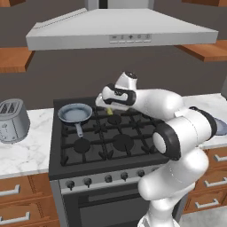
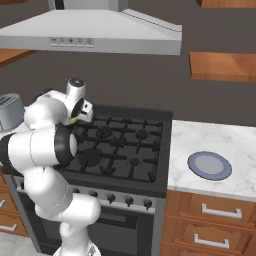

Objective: Pick up the butter stick and place it in the pan. Then turn on the burner for the pan.

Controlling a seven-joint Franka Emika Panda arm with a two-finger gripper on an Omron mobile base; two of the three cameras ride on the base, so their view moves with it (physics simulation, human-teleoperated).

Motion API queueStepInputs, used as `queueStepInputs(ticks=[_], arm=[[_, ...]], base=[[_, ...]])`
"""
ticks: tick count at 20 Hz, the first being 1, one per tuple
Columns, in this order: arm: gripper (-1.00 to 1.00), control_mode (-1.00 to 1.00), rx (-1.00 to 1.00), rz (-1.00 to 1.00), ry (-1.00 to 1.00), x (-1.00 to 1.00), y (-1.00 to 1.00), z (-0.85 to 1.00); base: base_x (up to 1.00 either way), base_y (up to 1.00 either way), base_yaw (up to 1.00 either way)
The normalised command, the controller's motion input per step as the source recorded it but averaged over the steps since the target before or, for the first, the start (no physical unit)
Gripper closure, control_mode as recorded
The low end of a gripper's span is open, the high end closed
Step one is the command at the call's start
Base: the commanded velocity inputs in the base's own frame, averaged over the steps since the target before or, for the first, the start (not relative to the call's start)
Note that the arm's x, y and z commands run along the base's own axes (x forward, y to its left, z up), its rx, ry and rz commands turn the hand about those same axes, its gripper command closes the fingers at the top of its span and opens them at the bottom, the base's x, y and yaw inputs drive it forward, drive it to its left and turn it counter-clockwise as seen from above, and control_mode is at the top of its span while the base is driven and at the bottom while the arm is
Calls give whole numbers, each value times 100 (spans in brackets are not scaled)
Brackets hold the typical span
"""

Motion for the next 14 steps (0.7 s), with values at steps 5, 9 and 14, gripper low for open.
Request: queueStepInputs(ticks=[5,9,14], arm=[[100,-100,-12,3,-3,-2,49,-1],[100,-100,-10,2,-4,0,50,0],[100,-100,-6,0,0,13,50,0]], base=[[0,0,0],[0,0,0],[0,0,0]])
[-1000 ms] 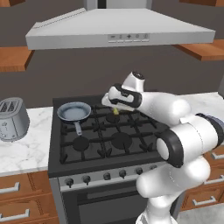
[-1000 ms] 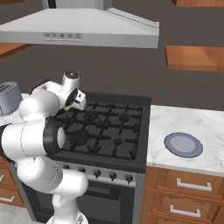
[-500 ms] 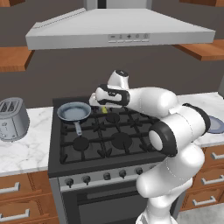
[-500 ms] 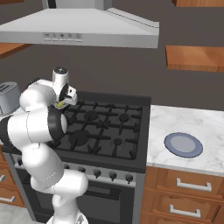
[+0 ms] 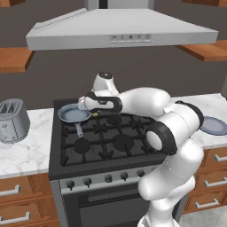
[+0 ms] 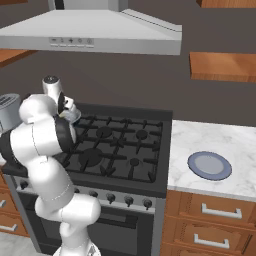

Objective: Pick up the butter stick and place it in the pan. Then turn on the burner for the pan.

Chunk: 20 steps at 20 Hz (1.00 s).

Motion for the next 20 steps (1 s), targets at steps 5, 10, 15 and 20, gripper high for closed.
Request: queueStepInputs(ticks=[5,10,15,20], arm=[[100,-100,-3,0,0,28,42,0],[100,-100,-6,1,0,29,18,-14],[100,-100,-6,0,0,17,0,-26],[100,-100,0,0,0,25,5,-10]], base=[[0,0,0],[0,0,0],[0,0,0],[0,0,0]])
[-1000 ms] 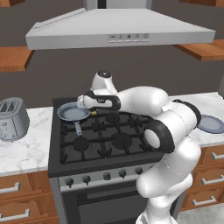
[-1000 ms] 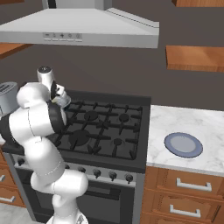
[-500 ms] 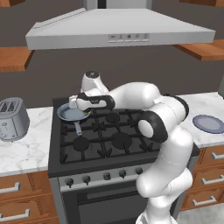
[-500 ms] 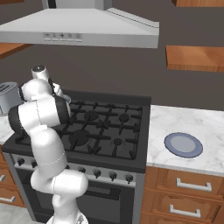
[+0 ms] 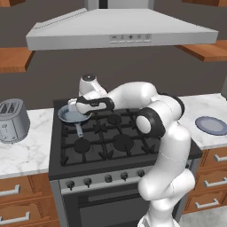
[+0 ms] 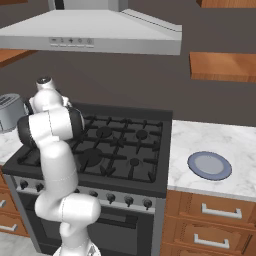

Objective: Pick up the butter stick and place it in the pan. Then turn on the burner for the pan.

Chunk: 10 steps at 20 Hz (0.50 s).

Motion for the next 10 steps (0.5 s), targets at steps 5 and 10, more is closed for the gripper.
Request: queueStepInputs(ticks=[5,10], arm=[[100,-100,0,0,0,26,7,-15],[100,-100,0,0,0,22,10,-16]], base=[[0,0,0],[0,0,0]])
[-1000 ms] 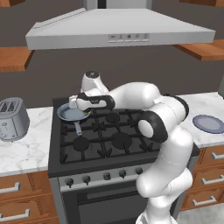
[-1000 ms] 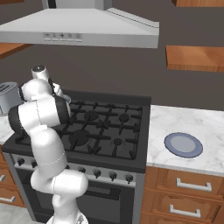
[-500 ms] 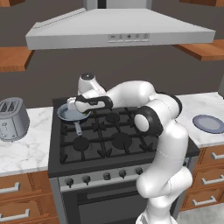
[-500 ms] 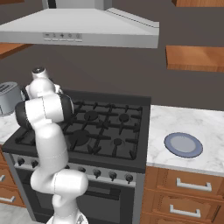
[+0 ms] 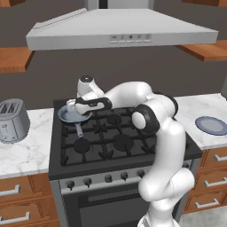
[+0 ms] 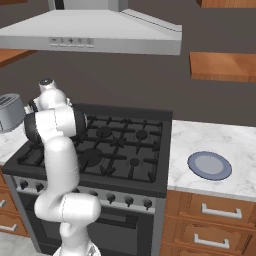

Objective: Pick up the butter stick and place it in the pan. Then turn on the burner for the pan.

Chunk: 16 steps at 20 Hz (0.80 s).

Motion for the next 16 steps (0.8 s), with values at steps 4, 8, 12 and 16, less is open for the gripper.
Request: queueStepInputs(ticks=[4,8,12,16], arm=[[100,-100,0,0,0,19,12,-14],[100,-100,-1,0,0,15,10,-19],[100,-100,0,0,0,8,1,-15],[100,-100,0,0,0,7,0,-8]], base=[[0,0,0],[0,0,0],[0,0,0],[0,0,0]])
